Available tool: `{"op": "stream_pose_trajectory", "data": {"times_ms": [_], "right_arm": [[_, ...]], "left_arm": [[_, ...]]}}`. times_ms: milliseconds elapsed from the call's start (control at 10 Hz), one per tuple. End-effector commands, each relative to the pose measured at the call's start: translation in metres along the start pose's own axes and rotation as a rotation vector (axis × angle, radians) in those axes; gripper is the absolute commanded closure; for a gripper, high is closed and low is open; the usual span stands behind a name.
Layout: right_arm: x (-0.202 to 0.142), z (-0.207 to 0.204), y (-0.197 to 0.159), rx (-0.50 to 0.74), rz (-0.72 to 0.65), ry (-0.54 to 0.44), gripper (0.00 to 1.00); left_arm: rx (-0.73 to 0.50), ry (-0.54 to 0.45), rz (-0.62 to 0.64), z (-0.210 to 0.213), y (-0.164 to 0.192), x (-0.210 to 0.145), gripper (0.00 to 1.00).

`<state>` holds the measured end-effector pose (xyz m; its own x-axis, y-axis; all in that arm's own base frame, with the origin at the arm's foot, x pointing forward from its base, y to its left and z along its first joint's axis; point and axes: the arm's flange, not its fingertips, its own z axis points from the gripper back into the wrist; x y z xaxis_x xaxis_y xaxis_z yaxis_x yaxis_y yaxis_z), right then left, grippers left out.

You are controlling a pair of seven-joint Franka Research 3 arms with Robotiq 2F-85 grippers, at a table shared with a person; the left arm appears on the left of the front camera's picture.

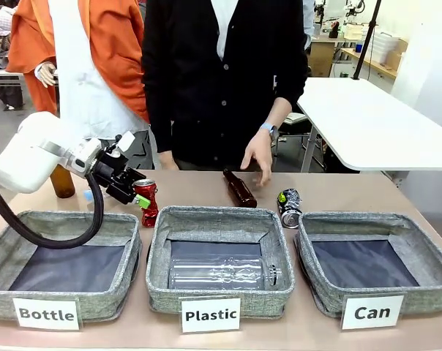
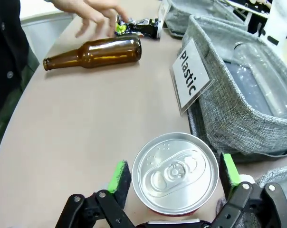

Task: Sort the can waste into the basket.
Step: Pick up the can waste from the table and place it in the right Fabric basket.

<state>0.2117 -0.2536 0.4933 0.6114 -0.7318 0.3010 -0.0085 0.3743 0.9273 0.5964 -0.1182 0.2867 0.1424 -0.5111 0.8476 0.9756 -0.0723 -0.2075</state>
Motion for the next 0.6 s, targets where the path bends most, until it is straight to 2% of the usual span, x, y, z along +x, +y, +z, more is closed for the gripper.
{"op": "stream_pose_trajectory", "data": {"times_ms": [0, 100, 200, 300, 500], "right_arm": [[0.0032, -0.0006, 0.0008, 0.021, 0.026, -0.011, 0.0], [0.0032, -0.0006, 0.0008, 0.021, 0.026, -0.011, 0.0], [0.0032, -0.0006, 0.0008, 0.021, 0.026, -0.011, 0.0], [0.0032, -0.0006, 0.0008, 0.021, 0.026, -0.011, 0.0], [0.0032, -0.0006, 0.0008, 0.021, 0.026, -0.011, 0.0]], "left_arm": [[-0.014, -0.001, -0.011, -0.0038, -0.0013, -0.0016, 0.59], [-0.017, 0.003, -0.01, -0.0044, -0.0013, -0.0014, 1.0], [-0.023, 0.005, -0.006, -0.005, -0.0009, -0.0014, 0.65], [-0.03, 0.007, 0.0, -0.0058, -0.0007, -0.0018, 1.0], [-0.018, 0.006, 0.013, -0.0043, 0.0001, -0.0017, 1.0]]}}
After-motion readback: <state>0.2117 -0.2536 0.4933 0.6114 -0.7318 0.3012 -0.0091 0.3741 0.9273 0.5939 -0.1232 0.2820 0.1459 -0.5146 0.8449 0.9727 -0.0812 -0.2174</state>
